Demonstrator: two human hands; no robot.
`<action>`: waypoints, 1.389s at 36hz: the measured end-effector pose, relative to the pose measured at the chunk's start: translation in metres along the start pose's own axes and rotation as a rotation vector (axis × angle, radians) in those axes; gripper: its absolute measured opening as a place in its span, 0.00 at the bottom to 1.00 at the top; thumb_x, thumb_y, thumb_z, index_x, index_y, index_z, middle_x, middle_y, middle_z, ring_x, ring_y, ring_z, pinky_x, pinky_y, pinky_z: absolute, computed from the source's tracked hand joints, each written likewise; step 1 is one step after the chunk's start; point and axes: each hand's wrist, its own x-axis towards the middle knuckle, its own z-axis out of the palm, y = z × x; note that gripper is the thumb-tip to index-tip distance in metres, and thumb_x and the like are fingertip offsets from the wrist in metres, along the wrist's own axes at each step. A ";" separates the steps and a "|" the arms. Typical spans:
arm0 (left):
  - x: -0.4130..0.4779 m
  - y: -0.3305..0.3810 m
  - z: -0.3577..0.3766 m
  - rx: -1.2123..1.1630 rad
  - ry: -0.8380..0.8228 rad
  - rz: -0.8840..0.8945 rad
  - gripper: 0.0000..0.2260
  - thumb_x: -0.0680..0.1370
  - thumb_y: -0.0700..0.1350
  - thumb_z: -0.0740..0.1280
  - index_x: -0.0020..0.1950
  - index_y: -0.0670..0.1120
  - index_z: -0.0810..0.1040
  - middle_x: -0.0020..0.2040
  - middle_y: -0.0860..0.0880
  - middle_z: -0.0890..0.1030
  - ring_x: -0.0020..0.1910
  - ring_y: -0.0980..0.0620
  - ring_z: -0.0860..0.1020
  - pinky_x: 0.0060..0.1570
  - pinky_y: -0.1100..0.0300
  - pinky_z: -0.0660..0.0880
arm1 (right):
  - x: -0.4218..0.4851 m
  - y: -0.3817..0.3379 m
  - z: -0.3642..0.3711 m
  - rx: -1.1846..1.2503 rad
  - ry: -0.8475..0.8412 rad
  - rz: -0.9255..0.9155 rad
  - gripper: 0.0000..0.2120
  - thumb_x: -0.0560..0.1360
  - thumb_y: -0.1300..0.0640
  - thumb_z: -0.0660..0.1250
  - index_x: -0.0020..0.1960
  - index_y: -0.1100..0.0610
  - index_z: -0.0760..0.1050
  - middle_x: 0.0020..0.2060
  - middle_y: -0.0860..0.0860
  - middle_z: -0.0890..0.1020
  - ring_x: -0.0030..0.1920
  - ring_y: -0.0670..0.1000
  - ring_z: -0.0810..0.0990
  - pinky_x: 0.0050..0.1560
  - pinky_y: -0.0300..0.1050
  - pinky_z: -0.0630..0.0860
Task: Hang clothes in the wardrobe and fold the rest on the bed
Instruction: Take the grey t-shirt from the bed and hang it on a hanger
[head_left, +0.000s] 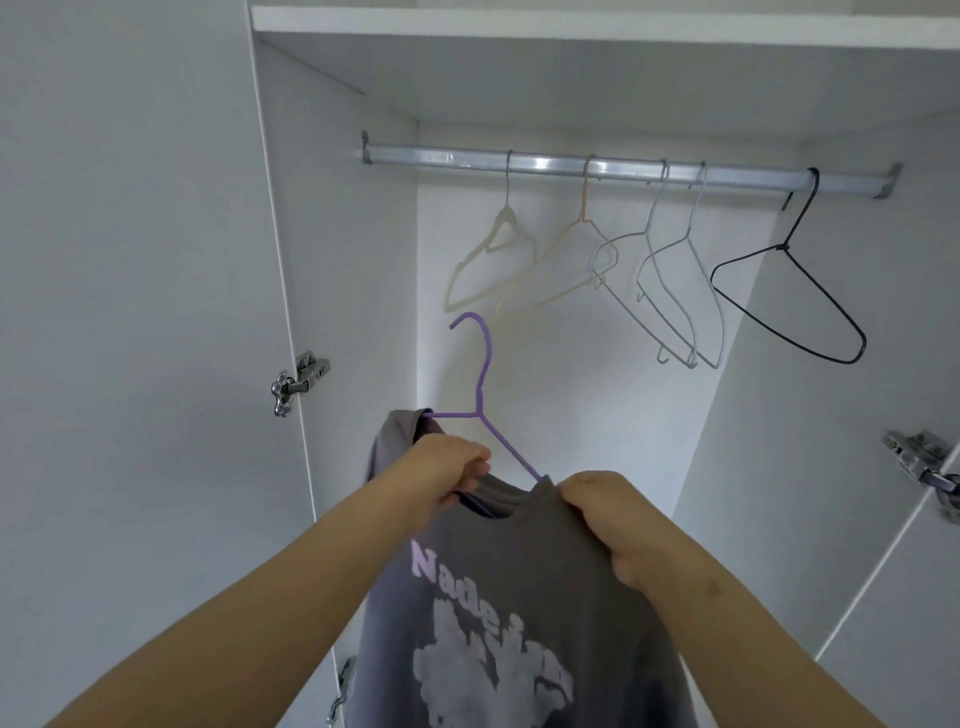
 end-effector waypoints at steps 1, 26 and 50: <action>0.001 0.001 0.002 -0.085 -0.012 -0.049 0.06 0.79 0.42 0.62 0.48 0.43 0.78 0.40 0.50 0.80 0.33 0.56 0.72 0.32 0.66 0.66 | 0.000 0.000 0.006 0.001 -0.013 -0.005 0.11 0.79 0.60 0.59 0.46 0.61 0.78 0.44 0.60 0.82 0.44 0.56 0.79 0.46 0.46 0.77; 0.017 0.038 -0.055 0.383 0.474 0.207 0.08 0.80 0.35 0.57 0.51 0.39 0.76 0.40 0.42 0.75 0.35 0.47 0.72 0.34 0.58 0.71 | 0.017 -0.018 0.008 0.328 -0.148 -0.156 0.05 0.77 0.61 0.64 0.44 0.59 0.77 0.29 0.52 0.77 0.29 0.48 0.71 0.33 0.40 0.70; 0.075 0.117 -0.103 0.474 0.598 0.197 0.10 0.78 0.34 0.62 0.56 0.32 0.77 0.42 0.39 0.77 0.38 0.46 0.73 0.44 0.55 0.75 | 0.099 -0.125 -0.010 0.294 -0.275 -0.257 0.05 0.76 0.58 0.63 0.44 0.57 0.76 0.29 0.51 0.76 0.29 0.48 0.70 0.31 0.38 0.68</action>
